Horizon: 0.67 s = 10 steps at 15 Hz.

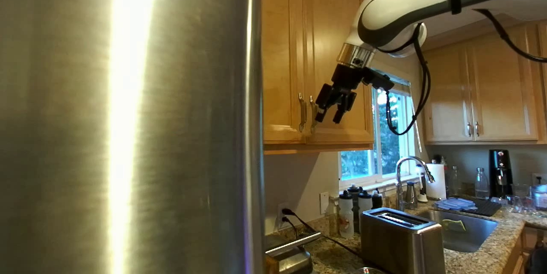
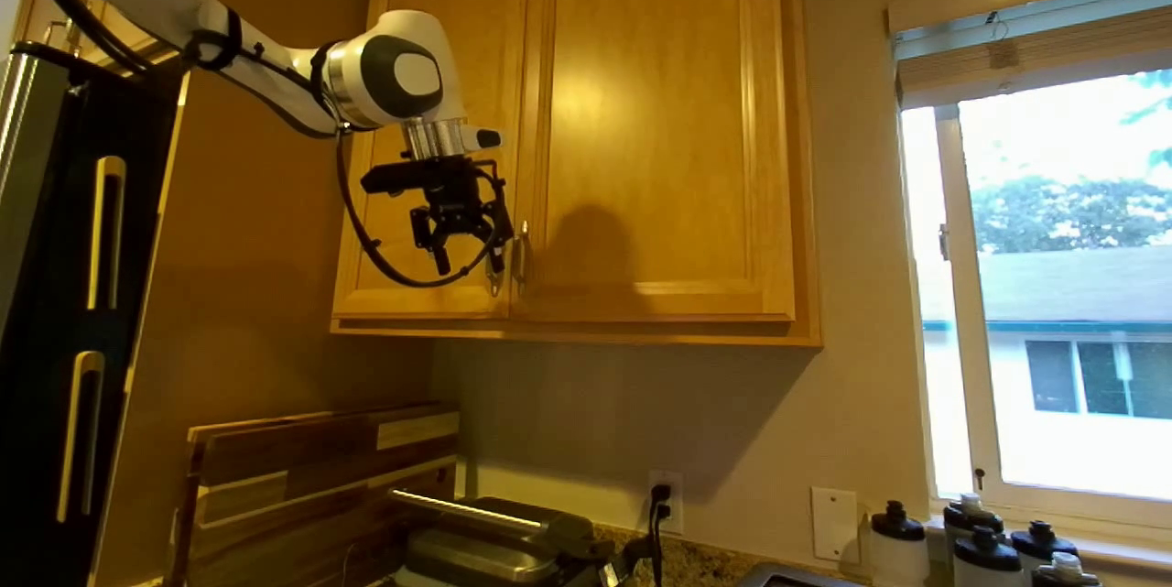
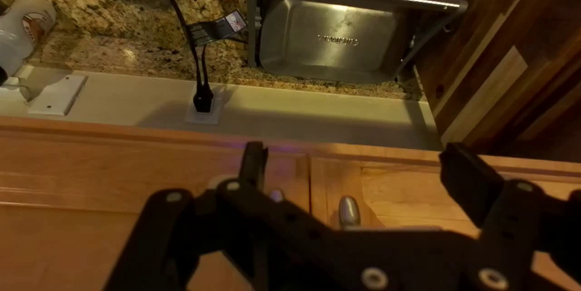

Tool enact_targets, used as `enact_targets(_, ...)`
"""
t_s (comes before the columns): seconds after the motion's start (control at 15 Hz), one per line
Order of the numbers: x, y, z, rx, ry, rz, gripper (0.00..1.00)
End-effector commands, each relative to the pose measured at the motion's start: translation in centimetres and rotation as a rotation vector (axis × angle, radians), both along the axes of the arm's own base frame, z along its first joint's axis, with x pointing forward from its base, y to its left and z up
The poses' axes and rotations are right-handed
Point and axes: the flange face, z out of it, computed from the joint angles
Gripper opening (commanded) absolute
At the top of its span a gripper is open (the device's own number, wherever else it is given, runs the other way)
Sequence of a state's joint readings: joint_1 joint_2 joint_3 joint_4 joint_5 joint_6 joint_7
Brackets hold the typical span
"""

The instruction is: Open the cabinet doors

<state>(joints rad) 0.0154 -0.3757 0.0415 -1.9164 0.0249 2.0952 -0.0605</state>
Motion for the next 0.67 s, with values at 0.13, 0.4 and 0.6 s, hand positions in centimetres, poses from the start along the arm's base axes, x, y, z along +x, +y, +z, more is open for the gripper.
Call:
enact_targets(0.13,1.6,2.1,1.4,0.031,-0.010,-0.022,1.00)
enact_targets(0.4,2.9,3.3,2.0,0.032,-0.021,-0.002,0.88)
enact_targets(0.6,3.8,4.0,2.4,0.025,-0.031,0.012,0.60)
